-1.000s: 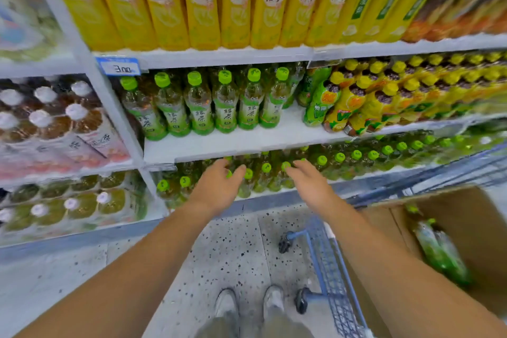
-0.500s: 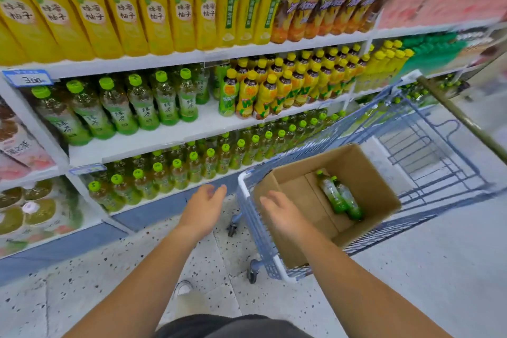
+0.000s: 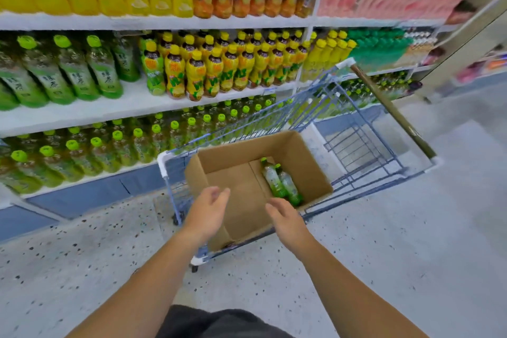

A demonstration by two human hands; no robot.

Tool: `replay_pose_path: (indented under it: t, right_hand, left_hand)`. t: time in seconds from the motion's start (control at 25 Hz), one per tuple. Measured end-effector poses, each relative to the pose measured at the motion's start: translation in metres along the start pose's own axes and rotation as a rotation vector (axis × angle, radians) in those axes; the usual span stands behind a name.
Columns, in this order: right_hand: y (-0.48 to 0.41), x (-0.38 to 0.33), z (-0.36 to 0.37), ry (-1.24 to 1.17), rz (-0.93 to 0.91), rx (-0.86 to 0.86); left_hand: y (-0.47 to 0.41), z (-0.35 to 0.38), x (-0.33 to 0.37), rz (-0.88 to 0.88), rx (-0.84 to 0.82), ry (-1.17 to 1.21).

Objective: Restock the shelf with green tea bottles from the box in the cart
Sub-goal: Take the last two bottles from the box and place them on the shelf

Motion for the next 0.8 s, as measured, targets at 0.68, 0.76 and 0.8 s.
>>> replay_pose_path:
  t: [0.68, 0.76, 0.8]
  right_hand:
    - [-0.201, 0.093, -0.079, 0.290, 0.240, 0.021]
    - [-0.241, 0.105, -0.079, 0.334, 0.230, 0.026]
    - [-0.261, 0.112, -0.077, 0.360, 0.220, 0.011]
  left_hand:
    - [-0.176, 0.115, -0.067, -0.177, -0.172, -0.170]
    - [-0.213, 0.132, -0.079, -0.167, -0.163, -0.188]
    - [-0.231, 0.142, -0.087, -0.167, -0.158, -0.201]
Point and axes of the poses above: each hand's wrist, its own y-axis away from the middle knuckle, its own z-axis out of the palm, x = y × z, the point moved 7 cm from there along -y, towards the middle knuckle, and after that the axes turned 14 degrees about y, right-handed, at the moved point
